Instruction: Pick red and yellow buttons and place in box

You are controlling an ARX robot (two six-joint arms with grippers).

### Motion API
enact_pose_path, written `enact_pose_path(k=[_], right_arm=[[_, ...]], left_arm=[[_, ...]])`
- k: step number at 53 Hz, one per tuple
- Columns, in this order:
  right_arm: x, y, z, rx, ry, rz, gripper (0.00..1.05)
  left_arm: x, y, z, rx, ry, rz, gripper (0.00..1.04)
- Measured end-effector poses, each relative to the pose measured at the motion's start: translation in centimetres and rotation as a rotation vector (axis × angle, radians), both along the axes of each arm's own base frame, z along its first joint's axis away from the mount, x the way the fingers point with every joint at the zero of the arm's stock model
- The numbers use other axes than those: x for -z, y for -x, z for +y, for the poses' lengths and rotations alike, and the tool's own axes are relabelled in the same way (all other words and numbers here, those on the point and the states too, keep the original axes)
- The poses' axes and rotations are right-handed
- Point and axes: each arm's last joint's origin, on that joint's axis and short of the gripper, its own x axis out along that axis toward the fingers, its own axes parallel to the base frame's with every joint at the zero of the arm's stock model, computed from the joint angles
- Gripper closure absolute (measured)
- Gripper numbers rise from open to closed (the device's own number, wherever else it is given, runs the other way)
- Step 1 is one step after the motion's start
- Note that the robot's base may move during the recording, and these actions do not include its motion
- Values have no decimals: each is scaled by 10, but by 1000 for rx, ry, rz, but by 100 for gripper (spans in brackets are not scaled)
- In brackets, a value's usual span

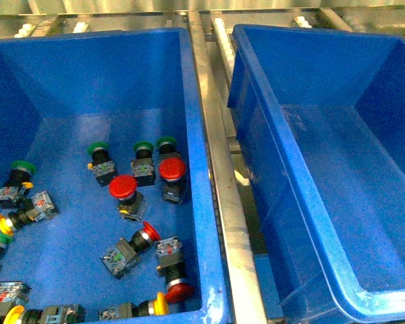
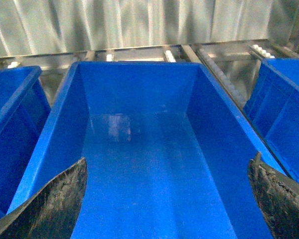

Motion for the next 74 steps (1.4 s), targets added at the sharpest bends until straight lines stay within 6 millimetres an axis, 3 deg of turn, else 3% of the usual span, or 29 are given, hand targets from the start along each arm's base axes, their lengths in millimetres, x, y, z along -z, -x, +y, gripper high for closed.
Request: enact_pose_path(k=[20, 21, 24, 26, 28, 37, 43, 59, 74], right_arm=[[0, 0, 0, -3, 0, 0, 7], [0, 0, 0, -3, 0, 0, 7], [0, 0, 0, -3, 0, 1, 7], [0, 0, 0, -6, 0, 1, 7], [0, 0, 0, -5, 0, 0, 7], [0, 0, 0, -5, 0, 1, 7], [0, 0, 0, -5, 0, 1, 7], [0, 0, 0, -5, 0, 1, 7], [0, 0, 0, -5, 0, 1, 7]], left_arm=[[0, 0, 0, -3, 0, 0, 8], [1, -1, 0, 15, 2, 28, 8], [-1, -2, -1, 179, 56, 348, 8], [-8, -10, -4, 276, 119, 584, 8], [-15, -22, -5, 303, 131, 659, 8], [-28, -56, -3, 320, 92, 688, 8], [-35, -81, -3, 370, -24, 660, 8], [-21, -151, -30, 528, -385, 650, 8], [6, -187, -48, 568, -499, 680, 8]])
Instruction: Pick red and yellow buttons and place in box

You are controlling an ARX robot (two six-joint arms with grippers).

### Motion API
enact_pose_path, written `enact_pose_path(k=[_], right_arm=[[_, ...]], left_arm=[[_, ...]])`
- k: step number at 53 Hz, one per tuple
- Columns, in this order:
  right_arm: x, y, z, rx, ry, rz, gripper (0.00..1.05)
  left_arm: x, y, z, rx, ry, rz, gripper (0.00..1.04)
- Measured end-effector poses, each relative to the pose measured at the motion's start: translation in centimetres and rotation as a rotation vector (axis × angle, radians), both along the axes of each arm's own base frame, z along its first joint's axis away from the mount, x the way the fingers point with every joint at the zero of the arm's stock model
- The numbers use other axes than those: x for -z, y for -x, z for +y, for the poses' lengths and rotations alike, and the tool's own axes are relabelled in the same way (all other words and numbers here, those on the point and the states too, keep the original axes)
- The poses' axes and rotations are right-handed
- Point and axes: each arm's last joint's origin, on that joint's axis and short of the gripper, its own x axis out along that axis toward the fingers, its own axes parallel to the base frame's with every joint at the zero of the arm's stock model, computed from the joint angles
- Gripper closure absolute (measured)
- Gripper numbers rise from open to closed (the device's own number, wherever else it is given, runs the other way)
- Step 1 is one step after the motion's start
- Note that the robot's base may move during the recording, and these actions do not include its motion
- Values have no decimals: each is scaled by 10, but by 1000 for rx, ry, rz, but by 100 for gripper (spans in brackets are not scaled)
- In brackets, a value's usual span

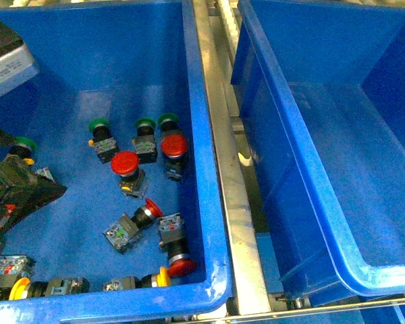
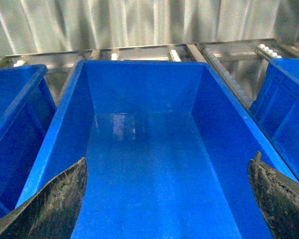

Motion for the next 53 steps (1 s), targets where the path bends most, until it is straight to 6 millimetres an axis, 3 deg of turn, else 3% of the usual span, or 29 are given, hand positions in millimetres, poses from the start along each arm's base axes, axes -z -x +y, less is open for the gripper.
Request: enact_pose_path(k=[6, 35, 53], right_arm=[[0, 0, 0, 0, 0, 0, 7], [0, 0, 0, 0, 0, 0, 7], [0, 0, 0, 0, 0, 0, 7]], left_arm=[[17, -12, -5, 6, -22, 13, 8], [61, -60, -47, 37, 3, 51, 8], [72, -85, -67, 48, 23, 57, 8]])
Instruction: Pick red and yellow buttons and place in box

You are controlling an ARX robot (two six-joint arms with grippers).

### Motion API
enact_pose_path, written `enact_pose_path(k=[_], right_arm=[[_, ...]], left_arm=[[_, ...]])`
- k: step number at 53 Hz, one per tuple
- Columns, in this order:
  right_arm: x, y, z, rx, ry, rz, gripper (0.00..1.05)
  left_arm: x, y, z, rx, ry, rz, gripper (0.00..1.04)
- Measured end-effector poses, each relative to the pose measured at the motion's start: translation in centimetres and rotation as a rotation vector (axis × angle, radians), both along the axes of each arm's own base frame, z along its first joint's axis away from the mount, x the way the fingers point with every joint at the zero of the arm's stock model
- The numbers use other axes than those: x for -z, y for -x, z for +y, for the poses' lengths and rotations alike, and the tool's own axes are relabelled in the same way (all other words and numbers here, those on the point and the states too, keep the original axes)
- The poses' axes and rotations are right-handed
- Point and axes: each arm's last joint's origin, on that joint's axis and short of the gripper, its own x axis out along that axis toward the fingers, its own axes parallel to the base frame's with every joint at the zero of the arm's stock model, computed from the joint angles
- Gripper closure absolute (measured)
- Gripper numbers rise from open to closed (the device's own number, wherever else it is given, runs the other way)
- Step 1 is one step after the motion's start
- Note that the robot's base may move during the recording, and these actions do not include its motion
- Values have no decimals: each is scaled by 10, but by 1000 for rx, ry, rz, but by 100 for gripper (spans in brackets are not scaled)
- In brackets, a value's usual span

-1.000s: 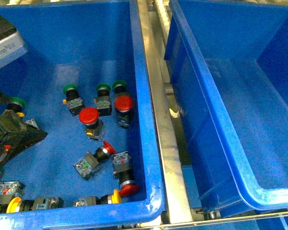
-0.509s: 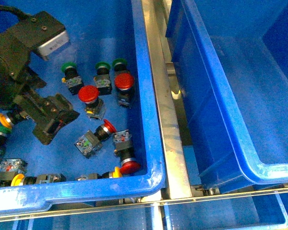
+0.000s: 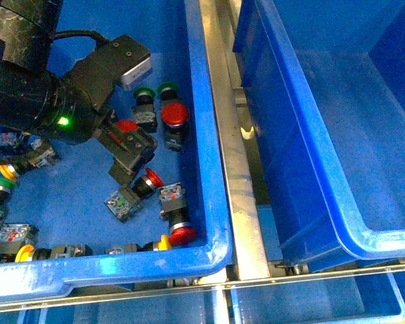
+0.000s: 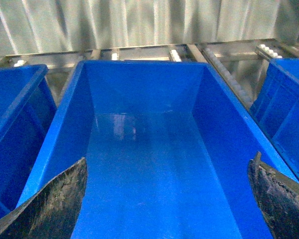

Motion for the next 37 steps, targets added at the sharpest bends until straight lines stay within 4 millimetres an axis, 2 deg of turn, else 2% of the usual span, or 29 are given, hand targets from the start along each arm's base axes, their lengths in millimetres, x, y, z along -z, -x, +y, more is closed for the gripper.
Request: enact_pose_path(k=[9, 29, 32, 37], right_arm=[[0, 0, 0, 0, 0, 0, 7], [0, 0, 0, 0, 0, 0, 7], [0, 0, 0, 0, 0, 0, 7], [0, 0, 0, 0, 0, 0, 7]], left_arm=[[0, -5, -2, -1, 3, 1, 8], [0, -6, -2, -2, 11, 8, 63], [0, -7, -1, -4, 12, 9, 67], [0, -7, 2, -15, 21, 20, 68]])
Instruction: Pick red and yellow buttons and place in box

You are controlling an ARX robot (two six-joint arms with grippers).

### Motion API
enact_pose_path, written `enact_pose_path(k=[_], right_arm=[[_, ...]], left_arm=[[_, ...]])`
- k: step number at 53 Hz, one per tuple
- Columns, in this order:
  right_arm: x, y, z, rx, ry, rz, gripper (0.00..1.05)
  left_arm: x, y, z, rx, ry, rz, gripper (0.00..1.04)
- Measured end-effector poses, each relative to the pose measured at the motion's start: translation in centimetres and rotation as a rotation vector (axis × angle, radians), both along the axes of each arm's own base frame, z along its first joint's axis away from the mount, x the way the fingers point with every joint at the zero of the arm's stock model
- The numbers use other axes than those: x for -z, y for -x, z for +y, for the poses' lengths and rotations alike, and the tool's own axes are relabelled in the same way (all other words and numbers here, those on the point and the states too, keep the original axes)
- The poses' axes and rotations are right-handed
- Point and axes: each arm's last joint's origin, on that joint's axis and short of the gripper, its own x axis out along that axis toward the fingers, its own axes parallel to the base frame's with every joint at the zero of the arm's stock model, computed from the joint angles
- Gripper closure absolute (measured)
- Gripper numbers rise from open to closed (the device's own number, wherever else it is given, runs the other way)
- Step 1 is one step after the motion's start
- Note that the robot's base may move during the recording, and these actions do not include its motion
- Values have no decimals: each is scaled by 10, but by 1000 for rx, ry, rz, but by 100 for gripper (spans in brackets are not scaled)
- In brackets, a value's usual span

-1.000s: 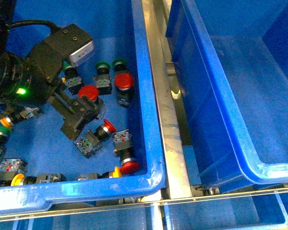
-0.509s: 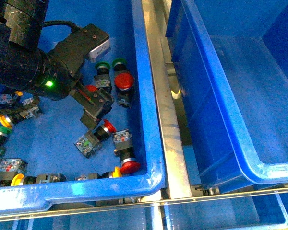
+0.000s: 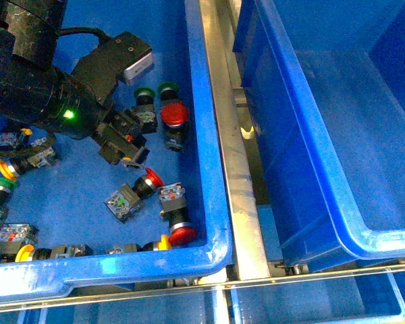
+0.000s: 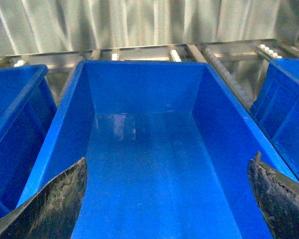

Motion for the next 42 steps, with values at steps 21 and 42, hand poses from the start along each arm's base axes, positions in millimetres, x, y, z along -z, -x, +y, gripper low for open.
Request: enact_pose_path(k=[21, 42], right_arm=[[0, 0, 0, 0, 0, 0, 7], [0, 0, 0, 0, 0, 0, 7]], left_arm=[[-27, 46, 43, -162, 197, 93, 68], [-61, 86, 70, -345, 535, 243, 69]])
